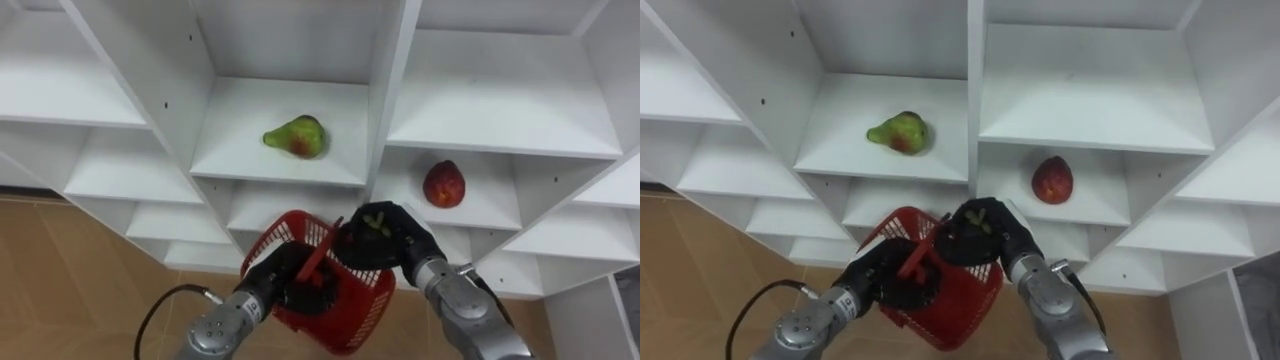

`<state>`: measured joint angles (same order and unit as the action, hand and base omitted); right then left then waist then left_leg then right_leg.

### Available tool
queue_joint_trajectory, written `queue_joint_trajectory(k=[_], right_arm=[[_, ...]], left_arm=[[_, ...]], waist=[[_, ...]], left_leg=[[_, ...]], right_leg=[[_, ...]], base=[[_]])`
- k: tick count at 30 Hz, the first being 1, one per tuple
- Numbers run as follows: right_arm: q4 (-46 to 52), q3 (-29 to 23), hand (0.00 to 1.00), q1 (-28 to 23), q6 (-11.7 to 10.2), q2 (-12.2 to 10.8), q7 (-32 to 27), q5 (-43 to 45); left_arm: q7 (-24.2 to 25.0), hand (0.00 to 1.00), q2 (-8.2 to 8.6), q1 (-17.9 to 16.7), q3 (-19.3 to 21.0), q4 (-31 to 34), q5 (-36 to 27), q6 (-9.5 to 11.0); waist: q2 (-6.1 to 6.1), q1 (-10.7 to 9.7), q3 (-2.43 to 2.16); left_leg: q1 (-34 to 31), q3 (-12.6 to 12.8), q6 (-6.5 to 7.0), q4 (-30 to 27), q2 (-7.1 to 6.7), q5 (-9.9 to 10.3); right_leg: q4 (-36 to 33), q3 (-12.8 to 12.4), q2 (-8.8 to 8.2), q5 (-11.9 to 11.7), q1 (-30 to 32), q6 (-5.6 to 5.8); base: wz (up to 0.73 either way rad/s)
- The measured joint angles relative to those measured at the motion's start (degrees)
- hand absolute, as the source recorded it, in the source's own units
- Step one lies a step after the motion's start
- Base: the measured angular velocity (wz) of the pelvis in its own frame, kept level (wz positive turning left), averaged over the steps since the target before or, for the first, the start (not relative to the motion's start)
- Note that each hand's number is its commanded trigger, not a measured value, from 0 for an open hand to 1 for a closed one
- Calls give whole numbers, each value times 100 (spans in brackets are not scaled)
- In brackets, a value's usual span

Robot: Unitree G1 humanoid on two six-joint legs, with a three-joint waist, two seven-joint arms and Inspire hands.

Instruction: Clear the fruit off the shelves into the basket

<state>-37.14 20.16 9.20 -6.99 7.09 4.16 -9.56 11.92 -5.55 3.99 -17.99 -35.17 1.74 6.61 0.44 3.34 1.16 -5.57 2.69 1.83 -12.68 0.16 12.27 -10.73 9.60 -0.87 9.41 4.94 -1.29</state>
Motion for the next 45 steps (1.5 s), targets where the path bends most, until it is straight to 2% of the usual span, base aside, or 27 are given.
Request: queue_joint_trajectory(k=[11, 27, 29, 30, 33, 34, 35, 36, 37, 45], right_arm=[[-131, -10, 100, -13, 3, 3, -37, -14], [-175, -9, 98, -14, 3, 0, -32, -13], [-175, -12, 85, -14, 3, -1, -34, -13], [-175, -18, 84, -14, 1, 1, -35, -14], [-259, -40, 72, -10, -42, 2, -42, -102], [-288, -50, 60, -10, -53, 2, -43, -144], [-317, -60, 56, -10, -53, 2, -43, -180], [-329, -64, 9, -10, -54, 2, -43, -246], [-329, -65, 0, -10, -59, 3, -44, -305], [-330, -7, 0, -11, -180, 3, -38, -821]], left_arm=[[-14, 100, -7, -4, -24, 262, -1, 0], [-26, 100, 25, -3, -18, 297, -1, 2], [-26, 100, 25, -3, -18, 334, -1, 6], [-26, 100, 25, -3, -18, 336, 0, 5], [-16, 100, 28, -4, -23, 338, 0, 5], [-16, 100, 31, -4, -23, 339, -1, 5], [-12, 100, 31, -5, -23, 339, -1, 5], [-12, 100, 31, -6, -33, 346, -1, 5], [-14, 100, 31, -6, -38, 367, -1, 5], [-53, 100, 31, -5, -25, 500, -79, 5]], waist=[[8, -12, -5], [12, -13, -9], [12, -13, -11], [13, -10, -14], [21, -7, -20], [23, -6, -22], [27, 4, -24], [29, -4, -26], [30, -4, -26], [39, 4, -28]], left_leg=[[-1, 16, 0, -1, 1, 0], [2, 16, 0, -4, 2, 0], [2, 15, 0, -4, 2, 0], [4, 14, 0, -4, 2, 0], [8, 12, 0, -4, 2, 0], [9, 12, 0, -4, 2, 0], [14, 15, 0, -4, 2, 0], [18, 13, 0, -4, 3, 0], [18, 14, 0, -5, 4, 0], [17, 37, 0, -8, 6, 0]], right_leg=[[-3, -16, 0, 0, 13, 0], [-4, -21, 1, 0, 13, 0], [-5, -21, 0, 0, 13, 0], [-5, -22, 0, 0, 11, -1], [-5, -20, 0, -1, 4, -1], [-5, -20, 0, -1, 3, -1], [-4, -21, 1, -1, -2, -1], [-4, -17, 2, -1, -7, -1], [-4, -16, 2, -1, -8, -1], [-3, 2, 5, -5, -8, -7]], base=[[0], [0], [0], [0], [0], [0], [0], [0], [0], [0]])
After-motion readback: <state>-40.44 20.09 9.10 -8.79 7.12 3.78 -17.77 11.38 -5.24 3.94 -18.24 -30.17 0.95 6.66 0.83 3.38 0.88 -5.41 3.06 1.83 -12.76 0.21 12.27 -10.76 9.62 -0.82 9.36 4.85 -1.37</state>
